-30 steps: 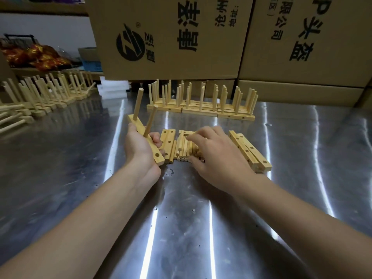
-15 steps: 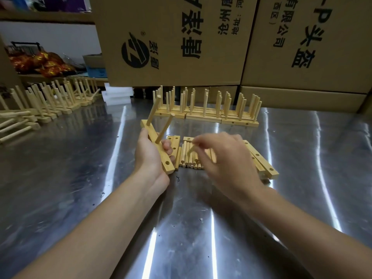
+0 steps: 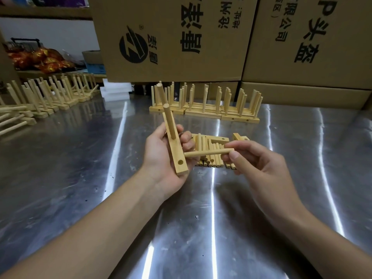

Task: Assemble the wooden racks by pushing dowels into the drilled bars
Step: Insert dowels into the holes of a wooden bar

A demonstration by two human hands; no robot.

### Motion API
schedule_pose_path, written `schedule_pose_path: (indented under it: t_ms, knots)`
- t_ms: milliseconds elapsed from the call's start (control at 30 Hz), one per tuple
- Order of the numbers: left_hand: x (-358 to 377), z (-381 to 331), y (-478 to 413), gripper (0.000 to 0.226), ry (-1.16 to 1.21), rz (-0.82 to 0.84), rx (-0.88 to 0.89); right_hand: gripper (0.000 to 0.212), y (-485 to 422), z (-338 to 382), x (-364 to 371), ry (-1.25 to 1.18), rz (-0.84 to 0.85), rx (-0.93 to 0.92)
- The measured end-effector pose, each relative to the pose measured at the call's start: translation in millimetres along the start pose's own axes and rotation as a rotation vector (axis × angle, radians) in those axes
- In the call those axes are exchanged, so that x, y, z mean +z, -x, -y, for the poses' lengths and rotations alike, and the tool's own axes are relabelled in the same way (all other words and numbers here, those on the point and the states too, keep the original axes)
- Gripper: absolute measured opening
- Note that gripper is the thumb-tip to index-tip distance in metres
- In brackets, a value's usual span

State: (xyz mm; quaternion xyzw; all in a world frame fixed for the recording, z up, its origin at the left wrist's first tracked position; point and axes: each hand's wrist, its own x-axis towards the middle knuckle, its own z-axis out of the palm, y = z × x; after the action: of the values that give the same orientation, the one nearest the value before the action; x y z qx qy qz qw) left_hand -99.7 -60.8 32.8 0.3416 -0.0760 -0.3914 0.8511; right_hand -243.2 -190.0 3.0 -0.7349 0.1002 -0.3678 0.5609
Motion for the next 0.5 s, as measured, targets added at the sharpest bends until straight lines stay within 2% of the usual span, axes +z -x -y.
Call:
schedule_pose_path:
  t_ms: [333, 500]
  knots:
    - [1.5, 5.0, 2.2, 0.036, -0.007, 0.014, -0.018, 0.012, -0.3, -0.6, -2.8, 0.020, 0.016, -0.024]
    - [3.0, 8.7, 4.3, 0.040, -0.002, 0.029, -0.039, 0.021, -1.8, -1.1, -5.0, -0.078, 0.031, -0.016]
